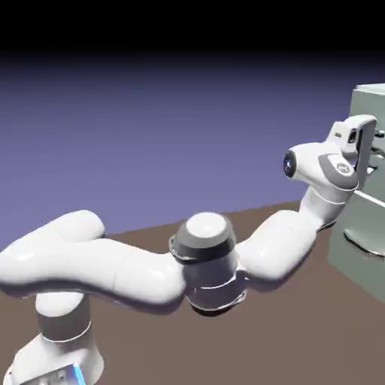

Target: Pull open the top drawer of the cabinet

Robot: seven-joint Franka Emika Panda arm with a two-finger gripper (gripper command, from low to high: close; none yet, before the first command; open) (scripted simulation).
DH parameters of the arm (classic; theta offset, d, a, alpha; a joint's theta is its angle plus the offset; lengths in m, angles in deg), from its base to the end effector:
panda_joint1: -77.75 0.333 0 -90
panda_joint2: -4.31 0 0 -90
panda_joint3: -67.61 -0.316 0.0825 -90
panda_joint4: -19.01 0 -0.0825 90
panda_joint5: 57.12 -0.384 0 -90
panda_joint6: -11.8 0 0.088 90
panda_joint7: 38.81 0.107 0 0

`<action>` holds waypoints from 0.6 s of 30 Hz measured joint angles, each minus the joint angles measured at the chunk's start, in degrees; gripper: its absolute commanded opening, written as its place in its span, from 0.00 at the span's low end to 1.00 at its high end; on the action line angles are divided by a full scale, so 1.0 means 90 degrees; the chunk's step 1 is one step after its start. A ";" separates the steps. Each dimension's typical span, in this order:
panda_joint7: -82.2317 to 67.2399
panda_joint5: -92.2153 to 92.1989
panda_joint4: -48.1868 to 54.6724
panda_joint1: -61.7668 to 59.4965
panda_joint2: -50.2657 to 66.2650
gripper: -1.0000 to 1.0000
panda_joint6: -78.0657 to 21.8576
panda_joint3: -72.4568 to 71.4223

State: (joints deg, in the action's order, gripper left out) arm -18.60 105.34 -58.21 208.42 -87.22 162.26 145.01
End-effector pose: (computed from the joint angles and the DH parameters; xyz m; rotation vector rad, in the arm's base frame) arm 0.7470 -0.0079 0.4527 1.7600 0.7297 1.7605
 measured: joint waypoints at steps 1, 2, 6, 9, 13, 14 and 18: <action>0.0039 0.0022 -0.0230 -0.0136 -0.0016 0.00 -0.0093 -0.0002; 0.0074 0.0036 -0.0462 -0.0272 -0.0032 0.00 -0.0187 -0.0004; 0.0211 0.0094 -0.1384 -0.0825 -0.0097 0.00 -0.0551 -0.0012; 0.0301 0.0116 -0.2076 -0.1247 -0.0144 0.00 -0.0816 -0.0019; 0.0407 0.0120 -0.2998 -0.1825 -0.0203 0.00 -0.1158 -0.0033; 0.0431 0.0117 -0.3229 -0.1973 -0.0217 0.00 -0.1241 -0.0037; 0.0521 0.0084 -0.4152 -0.2577 -0.0275 0.00 -0.1559 -0.0061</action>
State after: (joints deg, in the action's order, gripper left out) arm -13.91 106.10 -95.58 185.23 -89.69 148.22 144.46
